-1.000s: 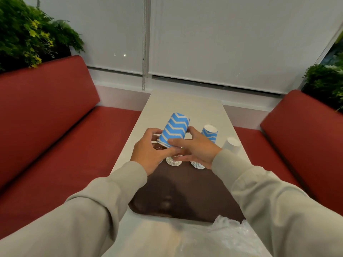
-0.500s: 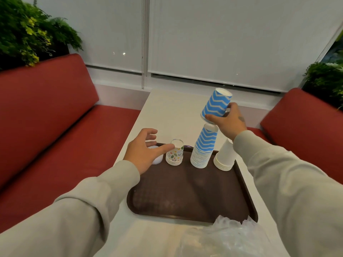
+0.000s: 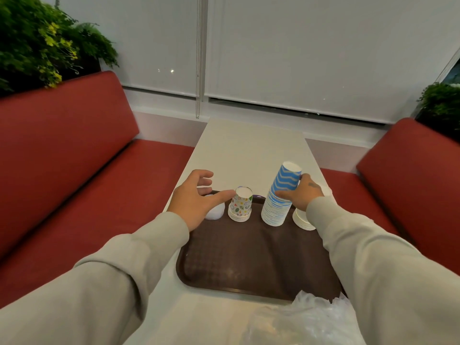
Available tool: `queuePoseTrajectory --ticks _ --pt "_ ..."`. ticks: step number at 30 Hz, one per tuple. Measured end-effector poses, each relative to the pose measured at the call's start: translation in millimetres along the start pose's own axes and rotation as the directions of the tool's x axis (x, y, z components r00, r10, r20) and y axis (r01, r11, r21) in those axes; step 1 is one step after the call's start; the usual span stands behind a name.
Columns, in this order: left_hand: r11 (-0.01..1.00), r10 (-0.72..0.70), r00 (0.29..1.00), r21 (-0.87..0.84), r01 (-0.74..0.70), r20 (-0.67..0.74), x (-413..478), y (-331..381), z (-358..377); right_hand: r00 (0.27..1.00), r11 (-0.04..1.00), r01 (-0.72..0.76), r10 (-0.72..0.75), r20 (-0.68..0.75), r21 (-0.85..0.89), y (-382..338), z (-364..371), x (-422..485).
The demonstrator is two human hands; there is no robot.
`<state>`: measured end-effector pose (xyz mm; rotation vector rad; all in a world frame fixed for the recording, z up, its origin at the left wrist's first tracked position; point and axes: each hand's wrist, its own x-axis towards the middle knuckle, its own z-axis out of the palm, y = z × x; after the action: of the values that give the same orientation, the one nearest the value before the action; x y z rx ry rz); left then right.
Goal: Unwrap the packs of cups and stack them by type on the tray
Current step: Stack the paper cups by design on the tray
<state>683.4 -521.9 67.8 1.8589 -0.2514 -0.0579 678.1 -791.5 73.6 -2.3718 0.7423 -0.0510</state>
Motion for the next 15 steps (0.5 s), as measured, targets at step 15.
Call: queuePoseTrajectory --ticks 15 --pt "0.995 0.066 0.998 0.076 -0.068 0.023 -15.8 51.8 -3.4 0.971 0.948 0.19 -0.144 0.191 -0.255 -24.3 -53.8 -59.2"
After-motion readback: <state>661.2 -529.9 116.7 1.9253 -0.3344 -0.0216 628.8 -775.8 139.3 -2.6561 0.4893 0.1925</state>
